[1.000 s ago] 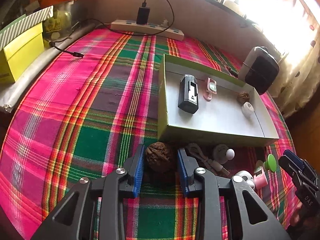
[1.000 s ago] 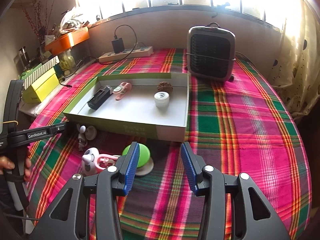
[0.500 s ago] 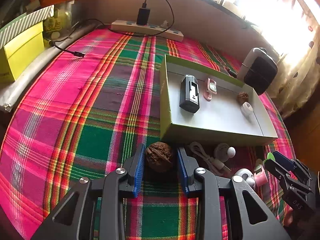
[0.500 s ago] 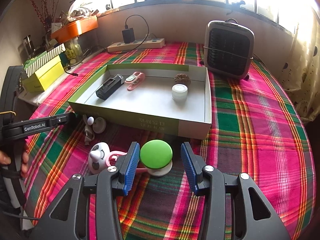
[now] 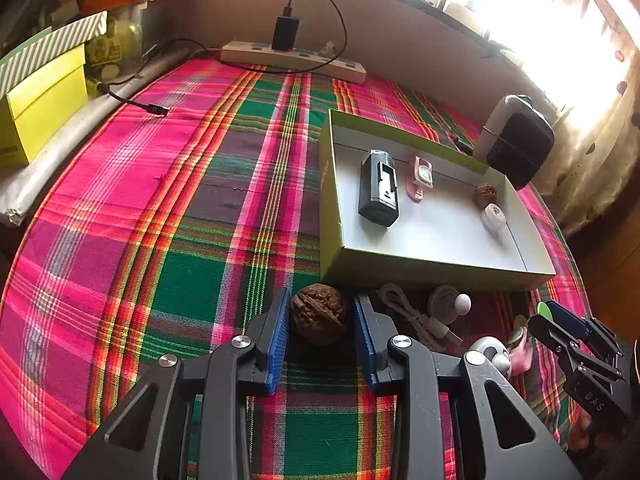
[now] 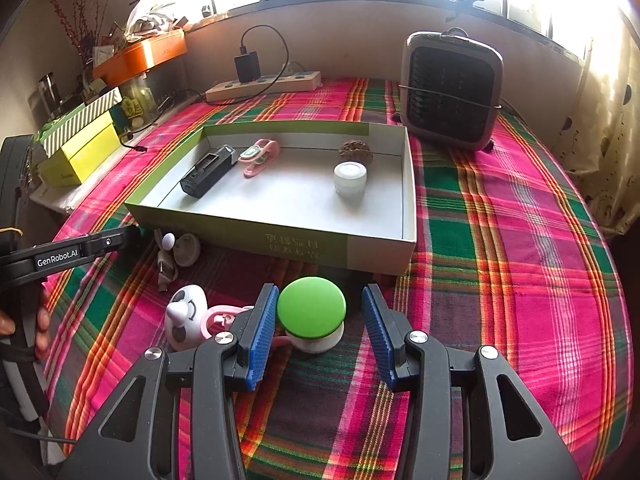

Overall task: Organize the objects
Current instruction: 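Close the left gripper on the walnut while the right gripper grasps the green mushroom toy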

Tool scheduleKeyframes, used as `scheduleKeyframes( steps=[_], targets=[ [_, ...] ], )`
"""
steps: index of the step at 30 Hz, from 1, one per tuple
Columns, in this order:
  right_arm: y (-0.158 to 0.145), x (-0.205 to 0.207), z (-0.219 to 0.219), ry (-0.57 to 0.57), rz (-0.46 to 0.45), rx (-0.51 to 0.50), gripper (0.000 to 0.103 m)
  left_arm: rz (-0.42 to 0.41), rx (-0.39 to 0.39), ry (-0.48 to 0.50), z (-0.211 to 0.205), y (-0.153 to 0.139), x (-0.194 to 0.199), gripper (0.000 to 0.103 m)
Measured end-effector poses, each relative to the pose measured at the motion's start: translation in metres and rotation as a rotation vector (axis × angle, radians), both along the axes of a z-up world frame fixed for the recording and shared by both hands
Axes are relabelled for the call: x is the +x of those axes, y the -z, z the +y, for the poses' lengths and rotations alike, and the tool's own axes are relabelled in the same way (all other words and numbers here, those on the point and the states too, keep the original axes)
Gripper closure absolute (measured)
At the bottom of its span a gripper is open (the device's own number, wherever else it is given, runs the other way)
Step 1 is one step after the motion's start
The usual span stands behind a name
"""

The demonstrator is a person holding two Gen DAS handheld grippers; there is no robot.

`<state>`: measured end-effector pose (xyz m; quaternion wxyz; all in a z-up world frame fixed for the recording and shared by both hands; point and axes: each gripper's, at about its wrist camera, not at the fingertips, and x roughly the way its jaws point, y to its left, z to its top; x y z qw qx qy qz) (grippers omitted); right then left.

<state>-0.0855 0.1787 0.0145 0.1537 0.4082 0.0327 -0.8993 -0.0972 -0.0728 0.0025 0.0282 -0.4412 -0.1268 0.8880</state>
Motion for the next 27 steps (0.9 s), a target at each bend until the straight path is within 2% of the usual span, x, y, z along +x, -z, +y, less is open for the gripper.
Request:
scheduleKeyframes(
  steps=[6, 13, 27],
  targets=[
    [0.0015, 0.0004, -0.0061, -0.023, -0.005, 0.011, 0.059, 0.001, -0.001, 0.000, 0.0003, -0.0002, 0.0001, 0.074],
    [0.0018, 0.0010, -0.0061, -0.024, 0.000, 0.010, 0.068, 0.002, -0.001, 0.000, 0.0006, 0.0001, 0.0003, 0.074],
    [0.0012, 0.0012, -0.0048, -0.022, 0.004, 0.005, 0.068, 0.002, -0.002, 0.000, 0.0008, -0.0004, 0.0011, 0.074]
  ],
)
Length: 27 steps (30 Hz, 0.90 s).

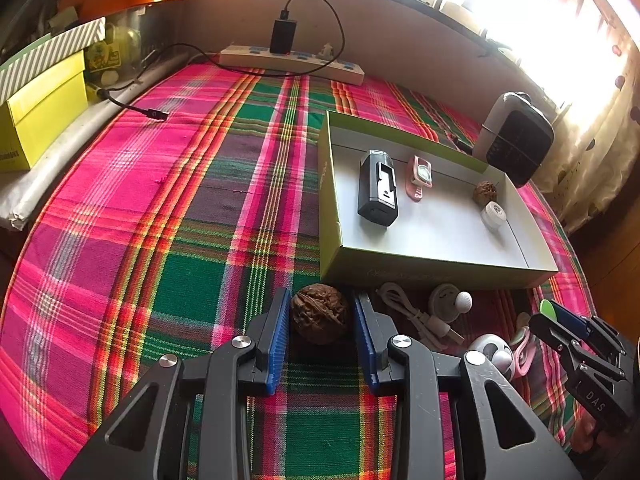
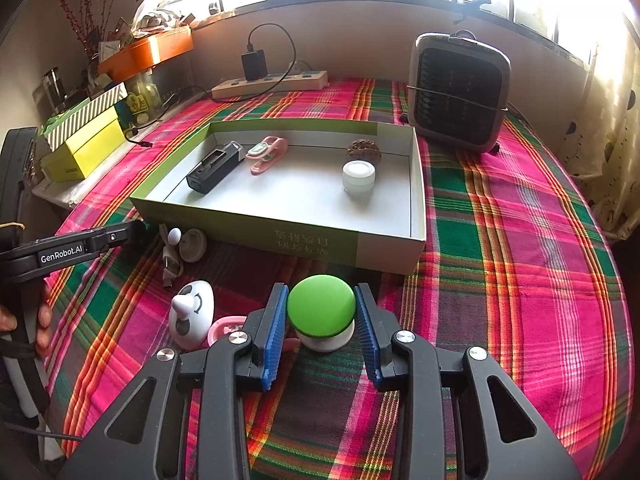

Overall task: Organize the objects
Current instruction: 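Close the left gripper on the walnut while the right gripper grasps the green mushroom toy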

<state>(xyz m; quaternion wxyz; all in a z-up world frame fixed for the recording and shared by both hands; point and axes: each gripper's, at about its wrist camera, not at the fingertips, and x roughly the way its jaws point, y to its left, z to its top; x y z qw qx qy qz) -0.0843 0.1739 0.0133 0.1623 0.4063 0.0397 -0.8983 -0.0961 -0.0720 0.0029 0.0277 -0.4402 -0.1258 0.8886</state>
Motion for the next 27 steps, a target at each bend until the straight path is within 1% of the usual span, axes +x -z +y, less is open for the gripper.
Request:
scheduleKeyframes(
  steps=[15, 23, 27],
  targets=[
    [-0.005, -0.001, 0.002, 0.004, 0.011, -0.010, 0.068, 0.003, -0.005, -0.004, 0.001, -0.002, 0.003, 0.074],
    [-0.013, 0.001, 0.006, 0.013, 0.030, -0.021, 0.068, 0.034, -0.008, 0.006, -0.008, -0.016, 0.006, 0.074],
    [-0.020, 0.001, 0.010, 0.019, 0.046, -0.030, 0.068, 0.056, -0.011, 0.014, -0.004, -0.028, 0.005, 0.074]
  ],
)
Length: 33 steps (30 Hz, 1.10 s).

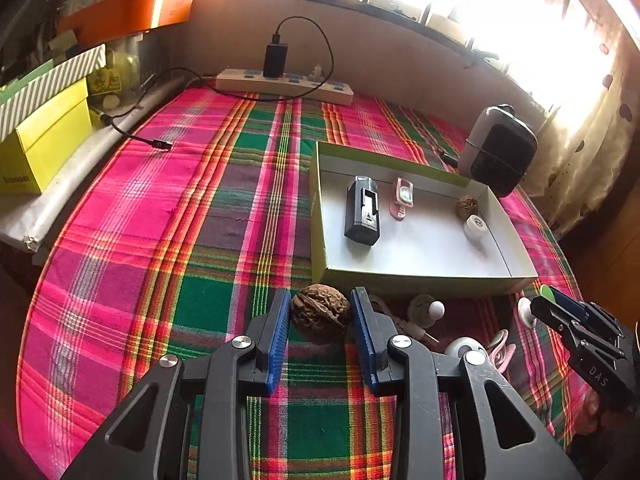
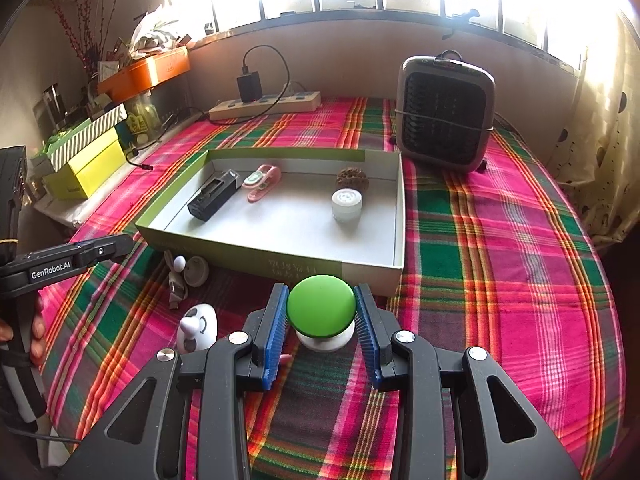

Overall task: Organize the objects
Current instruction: 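Close the left gripper on the walnut while the right gripper grasps the green mushroom toy, then carry the walnut and green mushroom toy over the box with both grippers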

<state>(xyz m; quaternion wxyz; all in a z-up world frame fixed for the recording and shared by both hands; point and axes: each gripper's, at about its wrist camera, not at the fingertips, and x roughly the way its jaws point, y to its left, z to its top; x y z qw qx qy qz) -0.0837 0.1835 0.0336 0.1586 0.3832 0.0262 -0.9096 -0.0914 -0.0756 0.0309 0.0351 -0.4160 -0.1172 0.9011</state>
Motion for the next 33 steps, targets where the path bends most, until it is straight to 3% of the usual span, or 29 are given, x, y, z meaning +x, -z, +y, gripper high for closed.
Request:
scheduleKeyframes(
  steps=[18, 33],
  targets=[
    [-0.024, -0.033, 0.005, 0.014, 0.057, -0.020, 0.068, 0.036, -0.038, 0.070, 0.024, -0.016, -0.032, 0.074],
    [-0.010, -0.075, -0.001, -0.010, 0.012, -0.044, 0.068, -0.014, -0.057, 0.082, 0.033, 0.003, -0.061, 0.074]
  ],
)
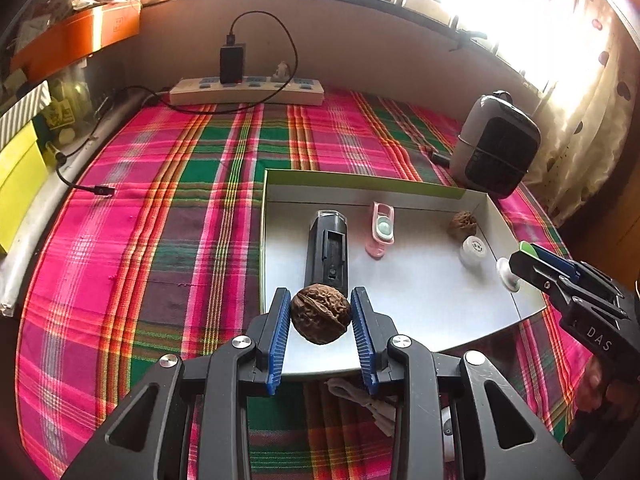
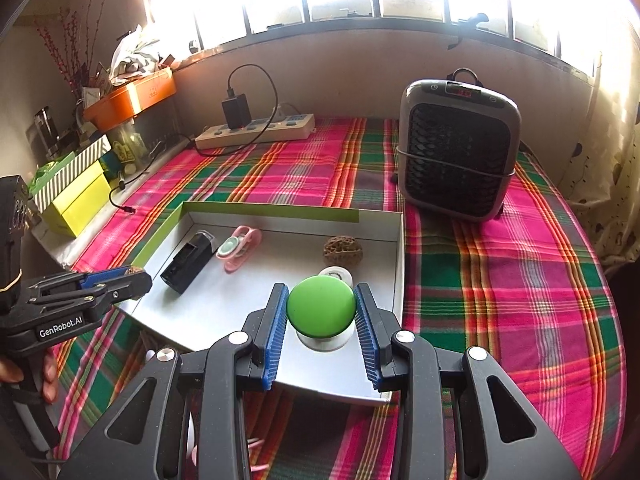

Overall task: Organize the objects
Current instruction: 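Carry the walnut and green mushroom toy over the box with both grippers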

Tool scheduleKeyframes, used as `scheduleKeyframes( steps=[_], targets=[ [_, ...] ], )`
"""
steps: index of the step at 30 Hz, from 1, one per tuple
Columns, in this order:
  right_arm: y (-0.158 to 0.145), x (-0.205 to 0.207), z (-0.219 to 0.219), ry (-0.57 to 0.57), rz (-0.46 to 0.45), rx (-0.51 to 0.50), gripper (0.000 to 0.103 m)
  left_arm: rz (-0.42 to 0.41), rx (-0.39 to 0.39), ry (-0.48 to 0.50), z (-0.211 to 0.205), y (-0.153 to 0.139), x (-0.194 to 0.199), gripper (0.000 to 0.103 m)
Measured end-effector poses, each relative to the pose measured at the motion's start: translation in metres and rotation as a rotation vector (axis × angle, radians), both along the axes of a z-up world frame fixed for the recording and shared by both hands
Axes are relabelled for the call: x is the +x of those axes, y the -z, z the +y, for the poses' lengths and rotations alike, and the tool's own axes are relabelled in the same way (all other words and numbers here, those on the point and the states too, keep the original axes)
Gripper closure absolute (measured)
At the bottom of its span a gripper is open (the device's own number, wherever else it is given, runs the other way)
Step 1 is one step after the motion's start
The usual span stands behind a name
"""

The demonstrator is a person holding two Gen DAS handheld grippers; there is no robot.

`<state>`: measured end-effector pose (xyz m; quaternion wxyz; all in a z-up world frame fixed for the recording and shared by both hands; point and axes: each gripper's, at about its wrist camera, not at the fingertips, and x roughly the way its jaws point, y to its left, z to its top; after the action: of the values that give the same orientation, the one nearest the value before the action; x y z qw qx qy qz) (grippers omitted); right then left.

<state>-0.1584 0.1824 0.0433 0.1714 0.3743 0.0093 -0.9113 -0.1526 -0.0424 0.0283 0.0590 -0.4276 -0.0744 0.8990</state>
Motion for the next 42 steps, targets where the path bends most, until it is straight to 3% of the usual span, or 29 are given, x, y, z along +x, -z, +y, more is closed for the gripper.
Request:
scheduleKeyframes(
  steps=[22, 33, 42],
  targets=[
    [0.023, -0.016, -0.006, -0.025, -0.058, 0.040, 0.068, -0.034, -0.011, 0.030, 0.013, 0.011, -0.012, 0.074],
    [0.026, -0.017, -0.007, -0.022, -0.052, 0.056, 0.068, -0.037, -0.070, 0.028, 0.021, 0.016, -0.018, 0.074],
    [0.027, -0.015, -0.010, -0.016, -0.030, 0.077, 0.068, -0.036, -0.075, 0.025, 0.020, 0.017, -0.019, 0.074]
  ],
)
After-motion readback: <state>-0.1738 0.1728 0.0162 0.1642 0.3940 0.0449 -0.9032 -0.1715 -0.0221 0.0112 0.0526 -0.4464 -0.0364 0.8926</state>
